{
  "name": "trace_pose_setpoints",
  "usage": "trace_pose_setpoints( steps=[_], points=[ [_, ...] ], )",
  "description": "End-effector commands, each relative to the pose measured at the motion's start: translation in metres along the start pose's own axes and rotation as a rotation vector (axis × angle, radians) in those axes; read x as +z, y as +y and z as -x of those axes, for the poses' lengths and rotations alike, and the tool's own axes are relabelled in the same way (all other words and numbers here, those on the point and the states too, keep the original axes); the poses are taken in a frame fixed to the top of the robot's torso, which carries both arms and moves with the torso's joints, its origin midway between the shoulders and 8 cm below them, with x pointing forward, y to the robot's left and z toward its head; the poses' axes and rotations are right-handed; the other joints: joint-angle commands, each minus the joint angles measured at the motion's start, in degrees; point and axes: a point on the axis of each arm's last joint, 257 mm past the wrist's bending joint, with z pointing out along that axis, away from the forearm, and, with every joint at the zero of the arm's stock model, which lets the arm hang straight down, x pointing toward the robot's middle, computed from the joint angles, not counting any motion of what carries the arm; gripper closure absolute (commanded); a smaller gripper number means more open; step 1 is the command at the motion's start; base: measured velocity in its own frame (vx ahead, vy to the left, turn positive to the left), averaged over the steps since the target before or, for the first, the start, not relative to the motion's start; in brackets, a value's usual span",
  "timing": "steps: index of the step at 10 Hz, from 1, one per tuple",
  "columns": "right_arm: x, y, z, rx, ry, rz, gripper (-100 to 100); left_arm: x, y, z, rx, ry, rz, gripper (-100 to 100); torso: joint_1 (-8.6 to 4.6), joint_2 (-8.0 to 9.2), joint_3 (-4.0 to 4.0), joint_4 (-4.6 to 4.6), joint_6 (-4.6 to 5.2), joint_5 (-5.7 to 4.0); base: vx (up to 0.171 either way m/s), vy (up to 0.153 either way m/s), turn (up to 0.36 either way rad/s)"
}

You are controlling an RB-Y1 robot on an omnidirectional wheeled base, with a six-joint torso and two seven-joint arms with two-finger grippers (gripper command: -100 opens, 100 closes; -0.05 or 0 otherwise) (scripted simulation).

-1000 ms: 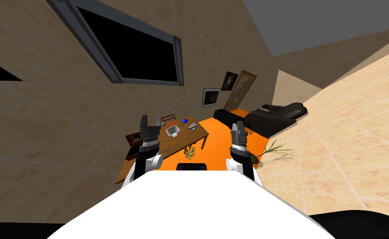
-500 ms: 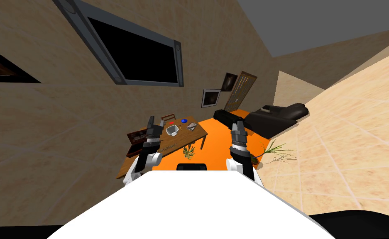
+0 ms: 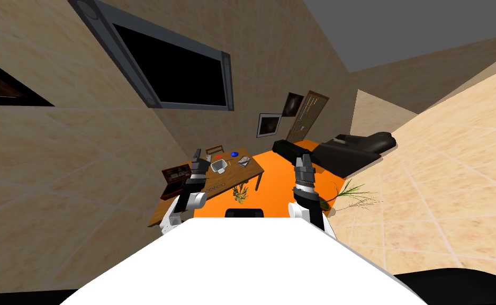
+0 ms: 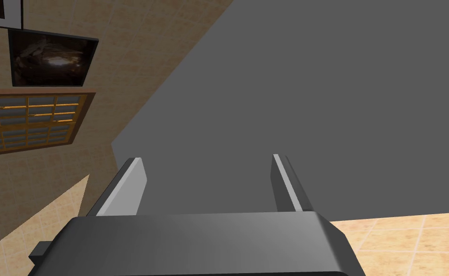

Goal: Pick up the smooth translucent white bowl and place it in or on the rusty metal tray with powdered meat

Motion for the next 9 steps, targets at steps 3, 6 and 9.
trace_pose_setpoints(
  steps=[3, 6, 9],
  points=[
    [0.000, 0.000, 0.000, 0.000, 0.000, 0.000, 0, 0.009, 0.039, 0.014, -0.033, -0.013, 0.115, -100, -0.05, -0.06, -0.03, -0.01, 0.00, -0.01, 0.008, -0.038, 0.029],
    [0.000, 0.000, 0.000, 0.000, 0.000, 0.000, 0, 0.017, 0.073, 0.027, -0.063, -0.031, 0.213, -100, -0.01, -0.06, -0.04, -0.02, 0.00, 0.00, 0.013, -0.031, 0.022],
    [0.000, 0.000, 0.000, 0.000, 0.000, 0.000, 0, 0.018, 0.098, 0.035, -0.077, -0.049, 0.293, -100, -0.02, -0.08, -0.05, -0.02, 0.00, 0.00, 0.013, -0.030, 0.017]
  ],
)
